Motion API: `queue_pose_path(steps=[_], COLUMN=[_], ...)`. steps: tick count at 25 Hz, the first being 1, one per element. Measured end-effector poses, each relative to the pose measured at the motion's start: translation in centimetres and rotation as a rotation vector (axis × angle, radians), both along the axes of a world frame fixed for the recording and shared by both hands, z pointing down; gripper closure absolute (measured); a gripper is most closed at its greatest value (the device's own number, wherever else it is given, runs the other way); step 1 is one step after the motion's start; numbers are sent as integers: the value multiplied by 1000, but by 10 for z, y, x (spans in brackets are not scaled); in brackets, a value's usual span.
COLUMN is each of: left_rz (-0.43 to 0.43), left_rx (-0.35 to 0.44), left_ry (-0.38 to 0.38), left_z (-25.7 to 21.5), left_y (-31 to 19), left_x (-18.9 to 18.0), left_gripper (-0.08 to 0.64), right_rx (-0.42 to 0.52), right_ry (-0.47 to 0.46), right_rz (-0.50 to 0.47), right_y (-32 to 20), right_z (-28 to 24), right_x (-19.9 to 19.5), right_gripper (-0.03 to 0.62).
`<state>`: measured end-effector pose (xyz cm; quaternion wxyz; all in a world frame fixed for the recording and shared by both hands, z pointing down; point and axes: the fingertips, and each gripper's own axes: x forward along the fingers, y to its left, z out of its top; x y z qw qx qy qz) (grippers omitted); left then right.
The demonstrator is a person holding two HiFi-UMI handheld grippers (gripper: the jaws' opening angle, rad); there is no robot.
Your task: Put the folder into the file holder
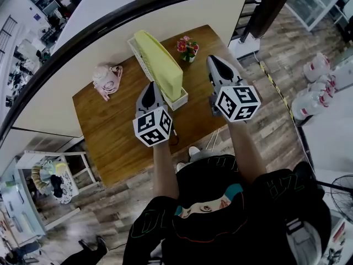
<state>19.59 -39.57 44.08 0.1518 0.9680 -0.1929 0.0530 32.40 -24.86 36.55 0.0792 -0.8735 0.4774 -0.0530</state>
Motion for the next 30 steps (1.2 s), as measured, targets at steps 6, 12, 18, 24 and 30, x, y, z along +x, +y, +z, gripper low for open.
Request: queue_pose_path(steps=[6,12,18,24,30], left_rz=[-9,-17,-22,-20,-19], left_rx=[7,39,69,90,88], left_ry=[-40,-74,-89,-104,-97], left_z=[16,20,16,15,12], left_y=[13,16,18,20,23], left_x=[-5,-7,-7,-7,-7], left_gripper=[560,560,559,560,559], right_rx=[-196,-197,-173,-156,-147], right_ry=[45,58,50,39,39], right_rz=[87,69,49,30,11], right_y=[19,23,24,21,21], right_z=[48,53,50,50,48], right_x=[5,5,6,5,5], right_gripper=[591,589,590,589,589])
